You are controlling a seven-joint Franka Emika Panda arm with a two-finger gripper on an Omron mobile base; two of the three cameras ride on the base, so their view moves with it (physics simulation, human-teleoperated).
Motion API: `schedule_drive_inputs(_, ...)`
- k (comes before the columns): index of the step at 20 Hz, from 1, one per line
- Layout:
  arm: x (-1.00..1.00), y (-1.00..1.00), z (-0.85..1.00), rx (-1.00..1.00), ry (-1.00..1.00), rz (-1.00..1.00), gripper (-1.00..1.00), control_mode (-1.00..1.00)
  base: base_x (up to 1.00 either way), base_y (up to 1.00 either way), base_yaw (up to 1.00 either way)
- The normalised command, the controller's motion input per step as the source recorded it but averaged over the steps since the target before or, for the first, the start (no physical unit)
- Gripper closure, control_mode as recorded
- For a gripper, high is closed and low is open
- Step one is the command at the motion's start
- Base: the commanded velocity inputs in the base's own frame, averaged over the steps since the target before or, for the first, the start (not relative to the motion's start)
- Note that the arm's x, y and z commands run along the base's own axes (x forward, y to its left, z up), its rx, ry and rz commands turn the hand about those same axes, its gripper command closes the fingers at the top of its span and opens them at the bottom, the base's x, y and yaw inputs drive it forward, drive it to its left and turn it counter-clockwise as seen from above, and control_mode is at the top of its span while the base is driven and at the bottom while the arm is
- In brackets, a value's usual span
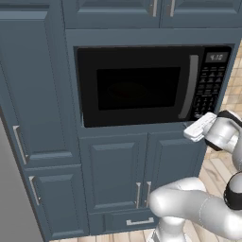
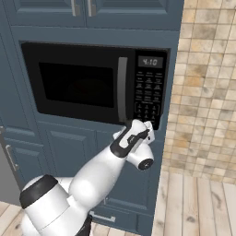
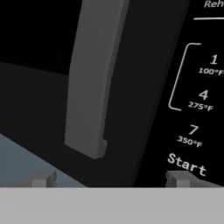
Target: Remove the peach from the bowl and place it on the small plate. Then place the bowl with only the fish in the microwave, close the door, and press the start button to microwave the fish.
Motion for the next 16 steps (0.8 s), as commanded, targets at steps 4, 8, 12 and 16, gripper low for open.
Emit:
schedule_drive_inputs(4, 0.10, -0.02, 0.15, 0.00, 0.00, 0.00, -1.00, -1.00, 0.00, 0.00, 0.00)
schedule_drive_inputs(8, 0.20, 0.00, 0.00, 0.00, 0.00, 0.00, -1.00, -1.00, 0.00, 0.00, 0.00)
schedule_drive_inputs(12, 0.31, 0.00, 0.00, 0.00, 0.00, 0.00, -1.00, -1.00, 0.00, 0.00, 0.00)
schedule_drive_inputs(16, 0.34, 0.00, 0.04, 0.00, 0.00, 0.00, -1.00, -1.00, 0.00, 0.00, 0.00)
